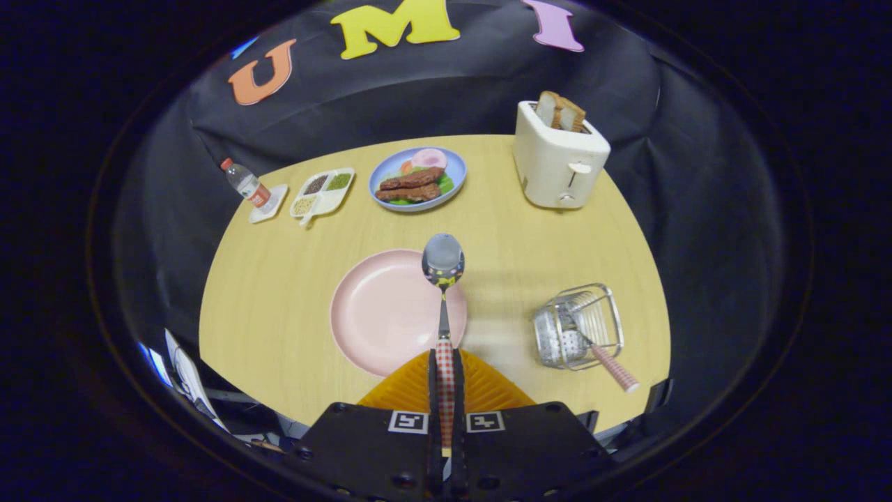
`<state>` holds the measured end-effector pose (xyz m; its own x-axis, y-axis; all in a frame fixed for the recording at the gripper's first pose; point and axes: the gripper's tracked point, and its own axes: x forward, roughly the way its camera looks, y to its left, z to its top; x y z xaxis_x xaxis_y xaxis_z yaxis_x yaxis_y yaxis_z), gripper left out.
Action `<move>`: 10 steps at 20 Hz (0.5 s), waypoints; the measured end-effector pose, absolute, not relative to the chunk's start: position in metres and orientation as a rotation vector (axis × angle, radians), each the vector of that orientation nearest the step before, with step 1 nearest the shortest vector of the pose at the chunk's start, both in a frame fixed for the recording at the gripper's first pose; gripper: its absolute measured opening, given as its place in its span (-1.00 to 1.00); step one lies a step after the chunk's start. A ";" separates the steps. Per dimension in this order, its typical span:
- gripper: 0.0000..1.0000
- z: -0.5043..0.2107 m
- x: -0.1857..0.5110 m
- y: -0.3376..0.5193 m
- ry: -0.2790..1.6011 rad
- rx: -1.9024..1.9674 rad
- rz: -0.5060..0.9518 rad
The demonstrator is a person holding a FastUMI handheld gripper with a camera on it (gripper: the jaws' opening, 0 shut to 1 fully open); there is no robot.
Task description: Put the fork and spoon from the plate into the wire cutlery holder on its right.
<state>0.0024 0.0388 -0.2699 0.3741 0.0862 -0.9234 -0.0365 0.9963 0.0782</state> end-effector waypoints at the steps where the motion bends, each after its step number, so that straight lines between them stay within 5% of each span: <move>1: -0.90 -0.260 0.003 0.025 1.191 0.043 0.071; 10: -0.90 -0.249 -0.023 -0.070 1.425 0.024 0.015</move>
